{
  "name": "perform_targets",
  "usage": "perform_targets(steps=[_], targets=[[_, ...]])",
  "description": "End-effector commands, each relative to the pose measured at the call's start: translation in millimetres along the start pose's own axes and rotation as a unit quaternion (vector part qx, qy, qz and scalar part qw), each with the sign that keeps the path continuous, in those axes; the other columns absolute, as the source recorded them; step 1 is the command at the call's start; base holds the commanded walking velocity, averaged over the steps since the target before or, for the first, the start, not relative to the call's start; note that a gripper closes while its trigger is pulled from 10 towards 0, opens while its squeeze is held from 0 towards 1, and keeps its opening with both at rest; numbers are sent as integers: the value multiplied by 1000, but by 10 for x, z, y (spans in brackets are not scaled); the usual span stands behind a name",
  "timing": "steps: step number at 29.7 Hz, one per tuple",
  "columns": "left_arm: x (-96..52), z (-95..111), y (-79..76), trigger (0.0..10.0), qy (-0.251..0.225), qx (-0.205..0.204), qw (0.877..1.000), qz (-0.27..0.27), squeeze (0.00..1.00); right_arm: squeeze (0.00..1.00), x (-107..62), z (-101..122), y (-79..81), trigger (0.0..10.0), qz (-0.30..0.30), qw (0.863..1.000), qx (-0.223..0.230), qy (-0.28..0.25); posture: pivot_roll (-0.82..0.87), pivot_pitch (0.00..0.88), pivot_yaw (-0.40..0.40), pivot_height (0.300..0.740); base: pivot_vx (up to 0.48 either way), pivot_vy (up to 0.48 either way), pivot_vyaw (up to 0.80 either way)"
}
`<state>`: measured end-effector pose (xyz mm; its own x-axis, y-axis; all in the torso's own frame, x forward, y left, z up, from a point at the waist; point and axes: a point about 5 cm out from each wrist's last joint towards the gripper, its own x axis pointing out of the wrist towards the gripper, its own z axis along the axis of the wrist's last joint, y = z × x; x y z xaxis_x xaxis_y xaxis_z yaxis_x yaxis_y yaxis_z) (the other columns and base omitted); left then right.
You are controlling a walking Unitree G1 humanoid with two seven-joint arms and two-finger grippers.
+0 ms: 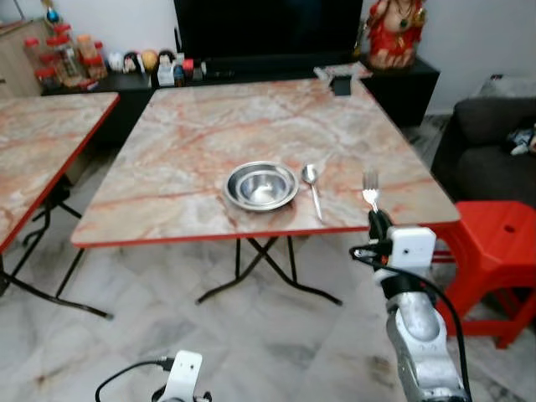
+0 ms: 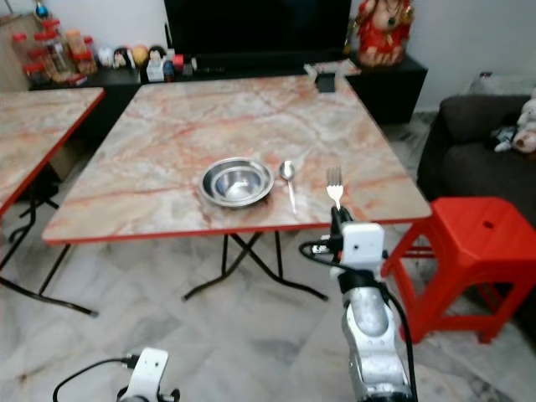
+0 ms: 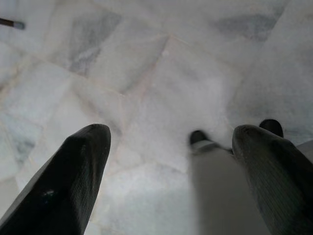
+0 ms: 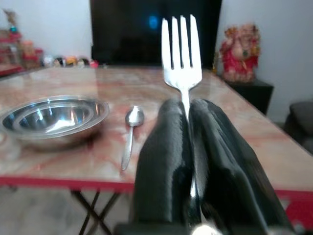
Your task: Setting the table
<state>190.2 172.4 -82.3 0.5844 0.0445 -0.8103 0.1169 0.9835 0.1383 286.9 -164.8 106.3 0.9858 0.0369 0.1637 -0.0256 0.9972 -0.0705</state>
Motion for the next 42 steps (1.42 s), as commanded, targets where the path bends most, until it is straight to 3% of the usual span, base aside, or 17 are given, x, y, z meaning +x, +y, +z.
perform_targets(steps=[1, 14, 42], targets=[[-9, -65, 49, 10000, 13, -5, 1000, 10, 0, 0, 28, 59, 32, 10000, 2, 1000, 6, -12, -95, 0, 24, 740, 0, 0, 0], [-5, -25, 87, 10000, 3, -33, 999, 17, 0, 0, 40, 55, -60, 10000, -24, 1000, 12, -7, -95, 0, 26, 740, 0, 0, 0], [-1, -5, 102, 10000, 2, -24, 1000, 13, 0, 0, 84, 55, 17, 10000, -4, 1000, 5, -11, -91, 0, 30, 740, 284, 0, 75]])
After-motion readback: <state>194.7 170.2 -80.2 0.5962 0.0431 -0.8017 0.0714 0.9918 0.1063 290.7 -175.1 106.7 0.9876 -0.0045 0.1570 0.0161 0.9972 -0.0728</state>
